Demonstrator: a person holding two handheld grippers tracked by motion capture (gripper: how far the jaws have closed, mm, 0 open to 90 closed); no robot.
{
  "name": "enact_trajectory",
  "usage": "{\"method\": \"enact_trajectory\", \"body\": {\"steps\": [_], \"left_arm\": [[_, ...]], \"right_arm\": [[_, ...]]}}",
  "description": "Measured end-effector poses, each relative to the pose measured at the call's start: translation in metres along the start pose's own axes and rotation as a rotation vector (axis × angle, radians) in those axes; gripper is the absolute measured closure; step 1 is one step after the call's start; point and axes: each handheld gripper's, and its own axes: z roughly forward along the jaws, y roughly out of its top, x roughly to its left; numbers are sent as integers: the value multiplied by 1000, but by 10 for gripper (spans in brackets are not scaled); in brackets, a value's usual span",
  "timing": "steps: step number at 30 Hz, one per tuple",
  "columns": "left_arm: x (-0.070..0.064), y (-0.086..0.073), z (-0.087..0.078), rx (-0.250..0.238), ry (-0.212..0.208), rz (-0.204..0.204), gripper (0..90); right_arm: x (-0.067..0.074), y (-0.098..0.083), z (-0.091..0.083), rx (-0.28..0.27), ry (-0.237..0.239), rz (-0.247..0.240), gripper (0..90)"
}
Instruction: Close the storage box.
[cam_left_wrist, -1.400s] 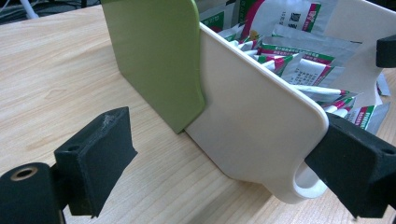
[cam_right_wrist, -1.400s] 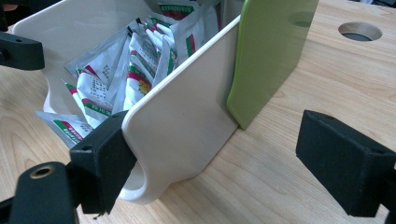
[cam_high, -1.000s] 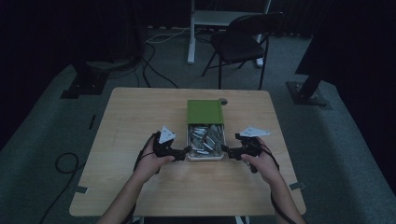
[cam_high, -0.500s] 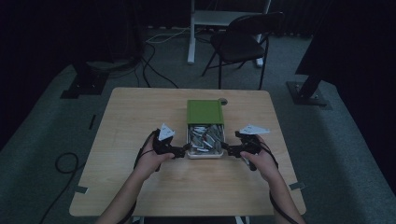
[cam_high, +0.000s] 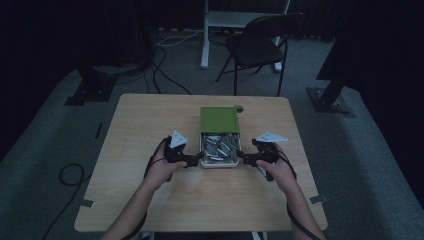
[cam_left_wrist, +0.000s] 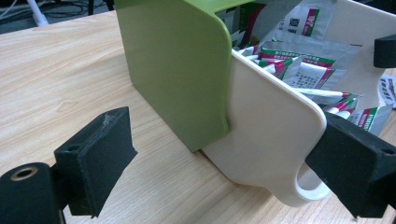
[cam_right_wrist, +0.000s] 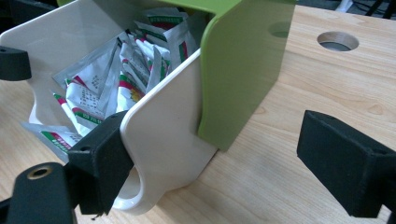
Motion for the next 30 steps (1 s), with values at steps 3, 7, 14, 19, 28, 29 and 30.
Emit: {"method": "enact_trajectory", "body": {"steps": [3,7,14,19,28,29,30], "left_arm": [[1,1,2,-4,-1,-7,102],[2,2,3,-2,13,4,102],[4,4,5,-1,9,-3,102],[6,5,7,-2,11,-4,102],[11,6,11,-9,21,-23,102],[10,6,11,-10,23,-18,102],[10,7,11,-12,25,-16,102]], "right_arm": [[-1,1,1,1,-6,1,126],[-1,3,3,2,-12,3,126],[-3,4,5,-2,-22,12,126],[-5,6,7,-3,-26,17,126],[-7,8,12,-7,-37,29,126],[-7,8,12,-8,-39,29,126],[-7,8,13,-9,-42,29,126]]}}
